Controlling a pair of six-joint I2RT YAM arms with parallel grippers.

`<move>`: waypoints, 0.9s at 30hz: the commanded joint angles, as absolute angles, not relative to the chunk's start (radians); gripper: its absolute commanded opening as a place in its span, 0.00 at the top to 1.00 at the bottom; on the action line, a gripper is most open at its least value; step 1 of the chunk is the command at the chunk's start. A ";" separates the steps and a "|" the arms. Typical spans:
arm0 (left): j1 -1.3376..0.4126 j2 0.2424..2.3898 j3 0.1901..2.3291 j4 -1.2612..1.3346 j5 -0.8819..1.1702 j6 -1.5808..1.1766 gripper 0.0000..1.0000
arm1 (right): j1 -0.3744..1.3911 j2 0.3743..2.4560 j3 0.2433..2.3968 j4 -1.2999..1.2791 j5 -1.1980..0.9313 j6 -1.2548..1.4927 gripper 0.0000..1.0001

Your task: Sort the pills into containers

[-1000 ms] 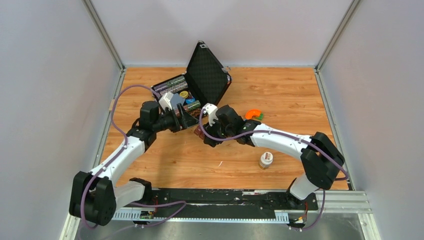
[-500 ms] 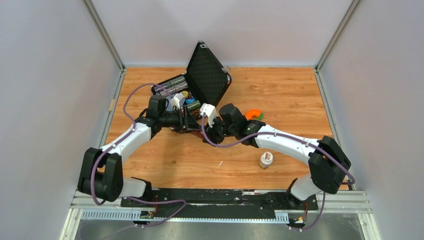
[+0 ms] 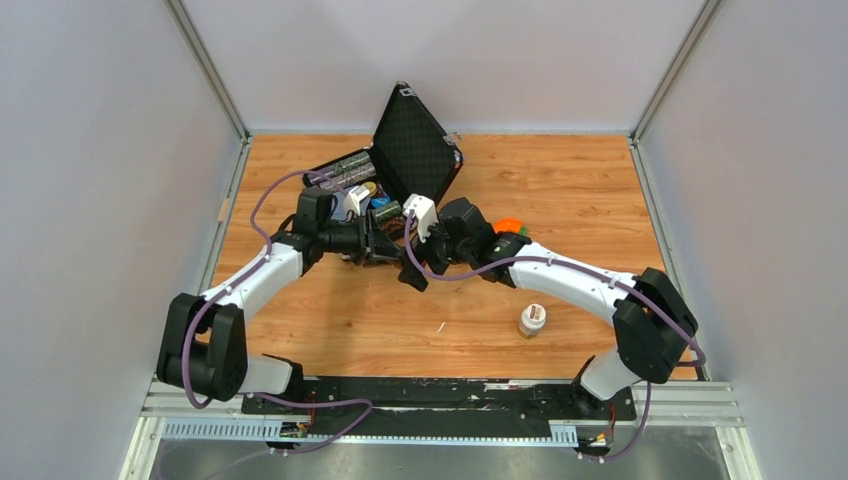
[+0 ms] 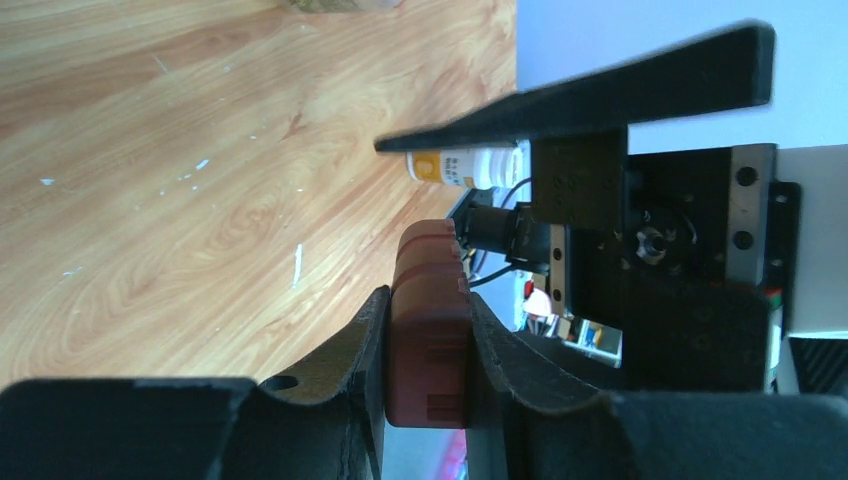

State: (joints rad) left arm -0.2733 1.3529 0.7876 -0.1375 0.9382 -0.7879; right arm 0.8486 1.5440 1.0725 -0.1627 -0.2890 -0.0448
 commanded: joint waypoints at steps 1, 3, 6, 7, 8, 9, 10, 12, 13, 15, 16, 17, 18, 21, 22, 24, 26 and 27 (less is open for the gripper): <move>-0.269 1.297 0.873 -0.094 0.918 -0.868 0.98 | 0.839 1.474 1.095 -0.098 -0.220 0.046 0.01; -0.262 1.276 0.894 -0.086 0.872 -0.893 1.00 | 0.822 1.434 1.095 -0.094 -0.194 0.101 0.00; -0.254 1.225 0.900 -0.026 0.803 -0.968 1.00 | 0.766 1.364 1.096 -0.083 -0.236 0.237 0.00; -0.253 1.202 0.895 0.029 0.768 -0.986 1.00 | 0.745 1.345 1.096 -0.078 -0.251 0.292 0.00; -0.253 1.192 0.893 0.052 0.751 -1.021 1.00 | 0.720 1.330 1.099 -0.071 -0.288 0.346 0.01; -0.253 1.172 0.893 0.085 0.714 -1.036 1.00 | 0.695 1.319 1.102 -0.061 -0.330 0.407 0.02; -0.253 1.163 0.894 0.101 0.698 -1.064 1.00 | 0.672 1.312 1.105 -0.046 -0.357 0.469 0.04; -0.253 1.138 0.896 0.145 0.654 -1.106 1.00 | 0.642 1.301 1.107 -0.013 -0.387 0.600 0.05; -0.253 1.122 0.893 0.182 0.628 -1.123 1.00 | 0.635 1.300 1.108 0.024 -0.399 0.655 0.05; -0.253 1.102 0.886 0.241 0.584 -1.168 1.00 | 0.627 1.309 1.112 0.083 -0.402 0.760 0.07; -0.253 1.096 0.884 0.257 0.571 -1.192 1.00 | 0.626 1.318 1.122 0.096 -0.396 0.810 0.08; -0.253 1.087 0.881 0.290 0.547 -1.213 1.00 | 0.622 1.327 1.138 0.100 -0.394 0.859 0.09; -0.254 1.084 0.880 0.305 0.527 -1.221 1.00 | 0.617 1.338 1.148 0.111 -0.401 0.903 0.12; -0.255 1.072 0.879 0.386 0.506 -1.256 1.00 | 0.612 1.352 1.115 0.253 -0.437 0.981 0.23; -0.255 1.070 0.879 0.398 0.503 -1.264 1.00 | 0.612 1.354 1.079 0.394 -0.441 1.014 0.26; -0.255 1.064 0.875 0.411 0.503 -1.291 1.00 | 0.611 1.366 1.029 0.539 -0.417 1.099 0.28; -0.255 1.059 0.867 0.434 0.507 -1.323 1.00 | 0.606 1.395 1.036 0.588 -0.428 1.137 0.30; -0.255 1.057 0.865 0.440 0.508 -1.343 1.00 | 0.605 1.408 1.052 0.589 -0.433 1.143 0.31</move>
State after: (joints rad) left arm -0.2573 1.0878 0.8593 0.3275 0.5327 -1.2545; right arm 0.6155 1.3666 1.0424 0.3412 -0.4068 0.9863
